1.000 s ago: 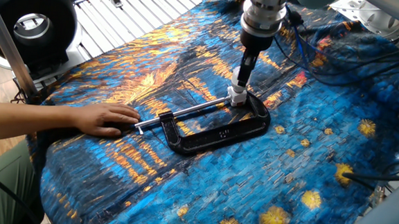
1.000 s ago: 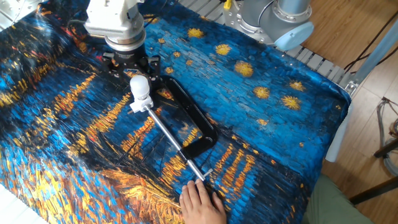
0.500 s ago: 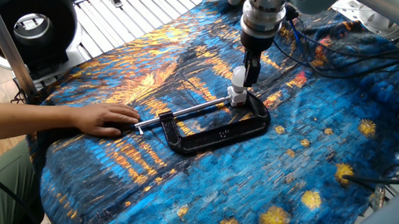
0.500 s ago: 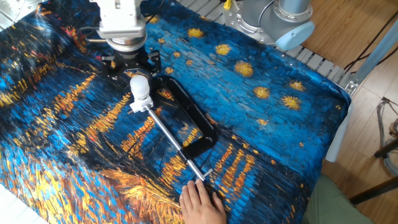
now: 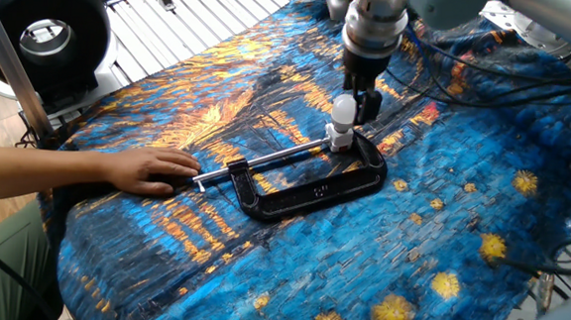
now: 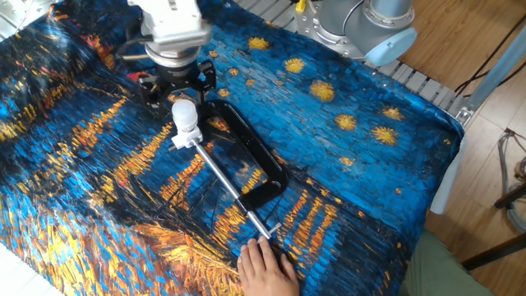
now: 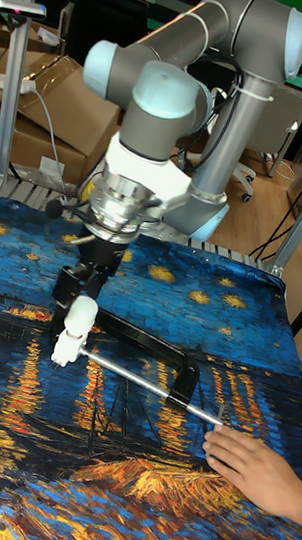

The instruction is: Install the light bulb by rotating it

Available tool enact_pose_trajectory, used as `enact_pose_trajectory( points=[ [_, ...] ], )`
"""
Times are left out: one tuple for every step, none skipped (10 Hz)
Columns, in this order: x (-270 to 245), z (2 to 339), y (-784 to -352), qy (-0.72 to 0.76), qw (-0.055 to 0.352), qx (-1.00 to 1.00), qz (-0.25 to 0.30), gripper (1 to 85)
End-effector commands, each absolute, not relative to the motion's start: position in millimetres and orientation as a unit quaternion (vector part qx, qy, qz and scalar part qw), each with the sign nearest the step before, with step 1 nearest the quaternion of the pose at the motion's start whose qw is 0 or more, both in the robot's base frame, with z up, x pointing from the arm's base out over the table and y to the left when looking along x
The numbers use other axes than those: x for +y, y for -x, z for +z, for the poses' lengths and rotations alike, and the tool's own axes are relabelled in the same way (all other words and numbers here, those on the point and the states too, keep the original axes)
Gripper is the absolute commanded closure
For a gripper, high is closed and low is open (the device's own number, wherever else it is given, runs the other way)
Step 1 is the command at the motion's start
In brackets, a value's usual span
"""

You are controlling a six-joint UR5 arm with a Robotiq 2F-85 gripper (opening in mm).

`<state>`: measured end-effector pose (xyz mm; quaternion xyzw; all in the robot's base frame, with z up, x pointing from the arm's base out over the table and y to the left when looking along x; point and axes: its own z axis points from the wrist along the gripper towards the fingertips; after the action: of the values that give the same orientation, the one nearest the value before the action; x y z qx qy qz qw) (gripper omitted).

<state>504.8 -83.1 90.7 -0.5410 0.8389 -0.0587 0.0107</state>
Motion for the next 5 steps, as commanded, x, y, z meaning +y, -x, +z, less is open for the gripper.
enact_pose_trajectory(
  points=[
    [-72.1, 88.7, -510.7, 0.608, 0.018, 0.789, -0.088, 8.0],
    [-66.8, 87.7, -512.2, 0.627, 0.02, 0.773, -0.096, 8.0],
    [-62.1, 86.3, -512.1, 0.648, 0.019, 0.755, -0.095, 8.3],
    [-58.2, 86.7, -515.5, 0.669, 0.024, 0.736, -0.097, 8.3],
    [-54.8, 87.7, -521.1, 0.686, 0.034, 0.72, -0.1, 8.7]
  ],
)
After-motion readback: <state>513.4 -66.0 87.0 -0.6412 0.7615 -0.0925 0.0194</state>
